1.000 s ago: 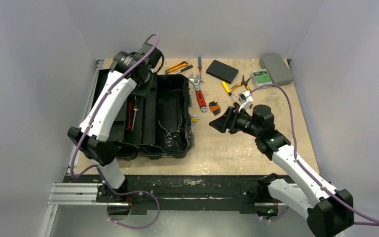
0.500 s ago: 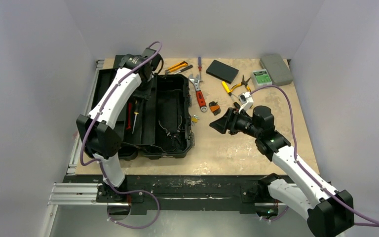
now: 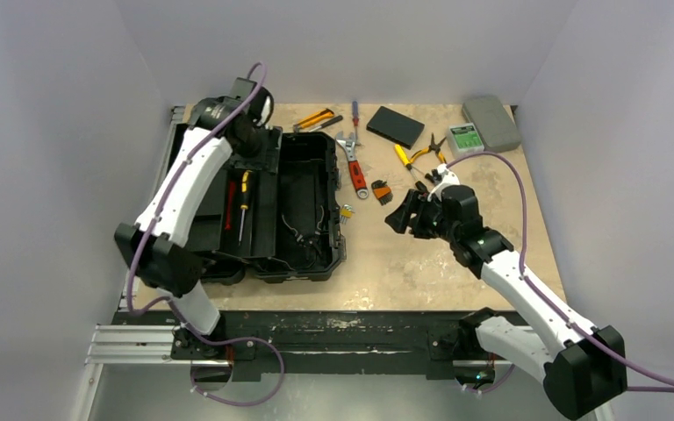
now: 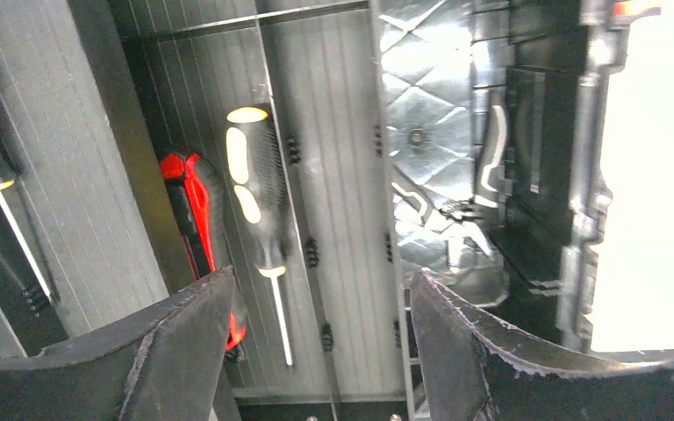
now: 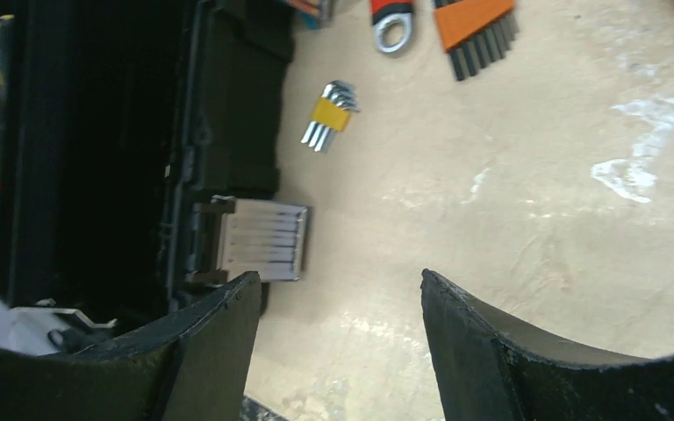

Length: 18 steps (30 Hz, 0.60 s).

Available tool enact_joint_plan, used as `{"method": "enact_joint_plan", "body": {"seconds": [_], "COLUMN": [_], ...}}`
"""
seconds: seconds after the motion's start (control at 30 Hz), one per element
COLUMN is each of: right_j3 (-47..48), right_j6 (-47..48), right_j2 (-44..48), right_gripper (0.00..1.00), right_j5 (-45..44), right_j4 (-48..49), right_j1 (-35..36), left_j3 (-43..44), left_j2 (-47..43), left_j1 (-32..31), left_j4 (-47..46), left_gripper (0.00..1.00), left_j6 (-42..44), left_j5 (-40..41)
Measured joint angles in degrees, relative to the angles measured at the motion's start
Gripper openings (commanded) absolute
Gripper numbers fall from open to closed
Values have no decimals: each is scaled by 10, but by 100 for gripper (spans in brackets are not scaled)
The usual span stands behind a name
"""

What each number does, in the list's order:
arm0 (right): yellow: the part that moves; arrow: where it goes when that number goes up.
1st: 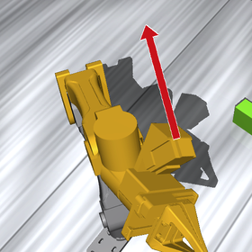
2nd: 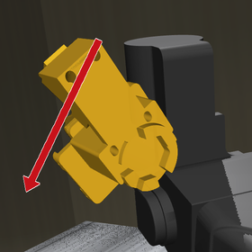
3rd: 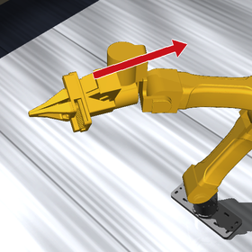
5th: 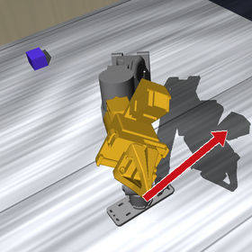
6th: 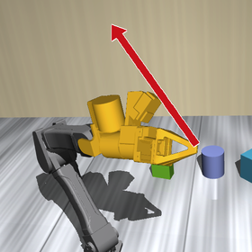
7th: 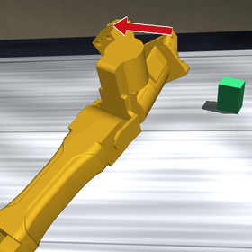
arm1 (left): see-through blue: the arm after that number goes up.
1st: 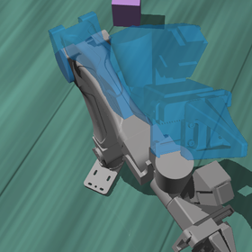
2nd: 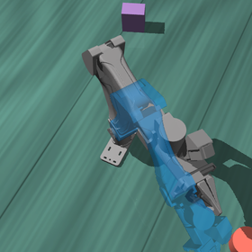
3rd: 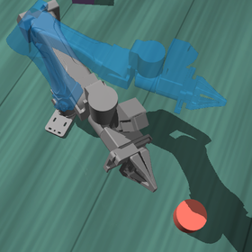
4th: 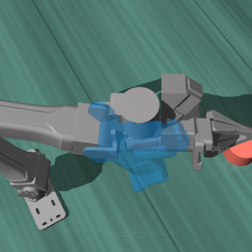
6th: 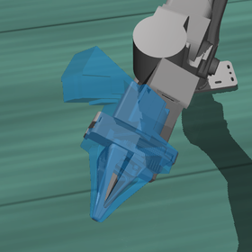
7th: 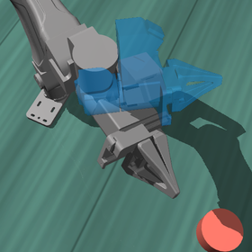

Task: Pack the tool kit
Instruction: Place the screwdriver in the toolbox, then pick up the screwdriver from the center of the board.

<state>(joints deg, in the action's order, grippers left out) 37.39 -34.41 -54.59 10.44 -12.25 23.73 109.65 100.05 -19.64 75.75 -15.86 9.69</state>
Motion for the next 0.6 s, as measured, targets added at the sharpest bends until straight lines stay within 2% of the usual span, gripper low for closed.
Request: {"method": "enact_joint_plan", "body": {"seconds": [0.2,0.27,0.3,0.33,0.37,0.43,0.53,0.6], "right_j3": [17,33,46,59,73,100,125,135], "right_j6": [15,24,28,33,36,38,50,63], "right_j2": [-17,-30,-41,-53,-67,-96,-137,-164], "right_gripper": [65,65,66,71,72,73,74,75], "right_j5": [-70,-102,-120,-137,-158,-202,-263,-282], "right_j4": [-23,-34,-40,-45,-49,-62,-67,-71], "right_j1": [0,0,0,0,0,0,-2,-9], "left_j3": [-81,-128,-159,-190,-228,-303,-378,-391], "left_j2": [-155,-215,-249,-279,-314,-371,-414,-411], "left_j1": [0,0,0,0,0,-2,-4,-7], "left_j4": [-75,-113,-140,-165,-195,-258,-322,-356], "left_gripper": [75,79,85,89,93,95,100,100], "left_j6": [-11,-22,-30,-39,-50,-75,-108,-124], "left_j5": [-79,-114,-135,-154,-174,-209,-252,-275]}}
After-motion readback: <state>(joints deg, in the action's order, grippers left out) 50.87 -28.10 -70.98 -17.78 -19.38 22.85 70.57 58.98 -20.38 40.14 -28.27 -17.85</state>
